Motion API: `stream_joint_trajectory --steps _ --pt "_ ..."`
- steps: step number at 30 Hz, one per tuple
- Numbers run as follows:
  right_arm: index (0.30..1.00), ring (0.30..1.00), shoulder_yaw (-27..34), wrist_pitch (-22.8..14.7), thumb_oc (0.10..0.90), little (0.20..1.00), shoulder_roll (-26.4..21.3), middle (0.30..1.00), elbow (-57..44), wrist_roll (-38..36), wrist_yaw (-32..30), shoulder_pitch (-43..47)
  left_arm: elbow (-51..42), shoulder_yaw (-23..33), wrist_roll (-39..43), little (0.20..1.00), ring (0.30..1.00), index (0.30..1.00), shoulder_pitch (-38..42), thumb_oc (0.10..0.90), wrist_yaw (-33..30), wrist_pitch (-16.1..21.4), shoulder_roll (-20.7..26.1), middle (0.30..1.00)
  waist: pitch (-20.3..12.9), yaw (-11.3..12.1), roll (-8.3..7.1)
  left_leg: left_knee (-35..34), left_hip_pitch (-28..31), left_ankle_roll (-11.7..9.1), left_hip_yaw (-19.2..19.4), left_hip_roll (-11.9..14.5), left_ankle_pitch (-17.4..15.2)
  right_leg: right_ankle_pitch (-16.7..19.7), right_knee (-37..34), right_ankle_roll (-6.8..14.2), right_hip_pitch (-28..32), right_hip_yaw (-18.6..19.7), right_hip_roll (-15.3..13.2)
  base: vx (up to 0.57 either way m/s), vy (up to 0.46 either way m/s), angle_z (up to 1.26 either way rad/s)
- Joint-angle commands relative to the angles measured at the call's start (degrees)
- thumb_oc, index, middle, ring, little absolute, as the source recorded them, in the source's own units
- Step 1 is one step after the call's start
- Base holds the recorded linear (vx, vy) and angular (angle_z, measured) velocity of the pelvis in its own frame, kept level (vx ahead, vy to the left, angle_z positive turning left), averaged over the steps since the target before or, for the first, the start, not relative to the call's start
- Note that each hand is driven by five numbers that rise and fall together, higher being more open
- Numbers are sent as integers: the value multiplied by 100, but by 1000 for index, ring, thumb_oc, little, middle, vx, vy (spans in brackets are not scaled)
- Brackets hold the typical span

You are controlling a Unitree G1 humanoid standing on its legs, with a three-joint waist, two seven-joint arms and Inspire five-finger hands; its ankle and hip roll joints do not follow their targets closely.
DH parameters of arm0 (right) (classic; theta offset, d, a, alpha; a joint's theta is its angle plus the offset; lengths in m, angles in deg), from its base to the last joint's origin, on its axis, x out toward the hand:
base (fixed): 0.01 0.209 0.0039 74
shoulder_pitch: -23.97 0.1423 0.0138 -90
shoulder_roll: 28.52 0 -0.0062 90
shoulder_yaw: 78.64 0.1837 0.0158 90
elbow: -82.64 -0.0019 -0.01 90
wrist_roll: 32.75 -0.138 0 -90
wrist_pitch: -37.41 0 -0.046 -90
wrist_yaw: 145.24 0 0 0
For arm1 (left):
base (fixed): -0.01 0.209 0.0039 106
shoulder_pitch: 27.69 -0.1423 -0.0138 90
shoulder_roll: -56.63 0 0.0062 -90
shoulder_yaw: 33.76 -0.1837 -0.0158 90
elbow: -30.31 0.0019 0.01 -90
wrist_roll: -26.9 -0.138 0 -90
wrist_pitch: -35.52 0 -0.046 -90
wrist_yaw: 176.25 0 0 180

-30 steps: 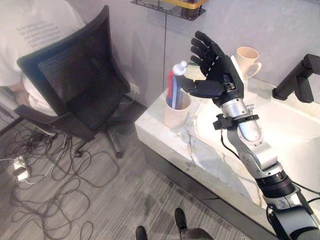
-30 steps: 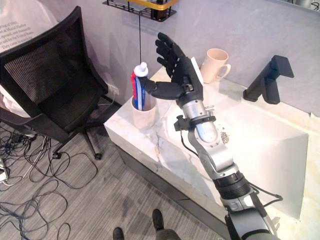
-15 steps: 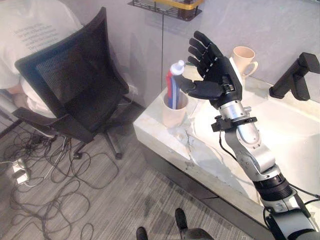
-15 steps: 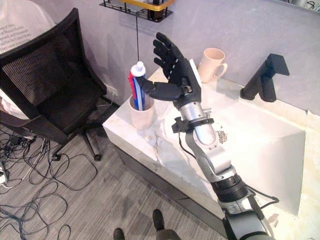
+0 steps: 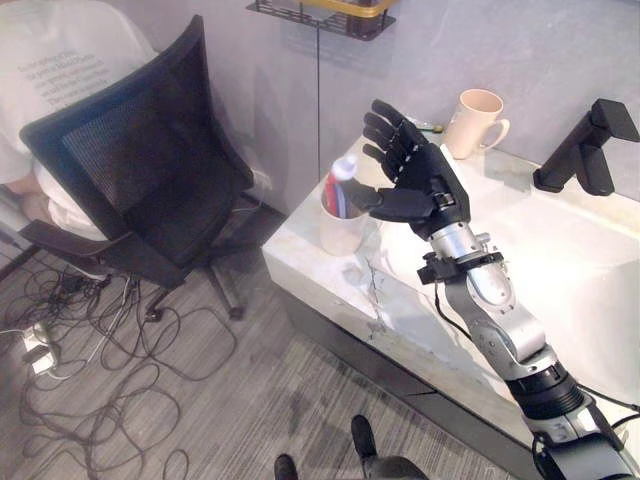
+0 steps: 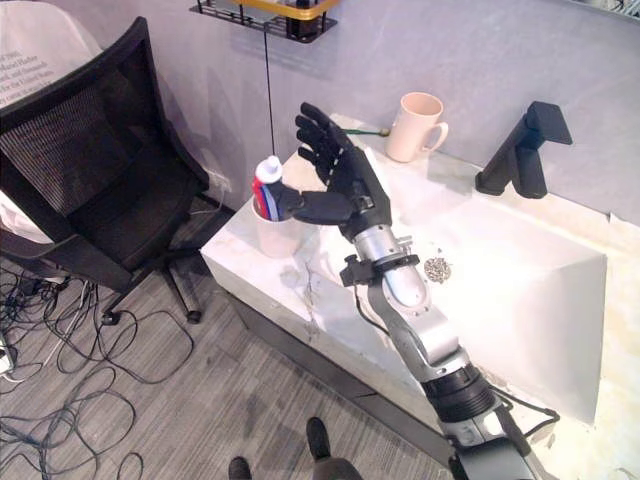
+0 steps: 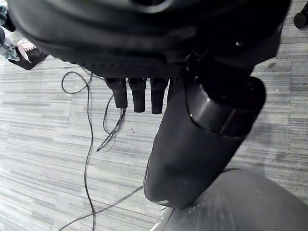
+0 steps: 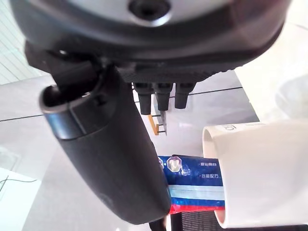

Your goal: Organize the bathroom.

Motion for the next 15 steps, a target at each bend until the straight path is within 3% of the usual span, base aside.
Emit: stream_joint_trajectory --steps 1,15 --pt "900 900 210 -844 800 900 439 900 -808 -70 179 548 440 -104 -215 900 900 900 -132 800 -11 67 81 900 -497 -225 -286 621 -375 -265 284 502 -1 -250 281 795 -165 773 -389 0 0 0" --pt "900 900 -123 -709 800 900 515 900 -530 257 397 333 515 -42 -407 900 900 900 -135 800 -99 184 42 900 -491 -213 -320 544 -353 -268 253 481 33 -206 248 785 -185 768 -367 0 0 0"
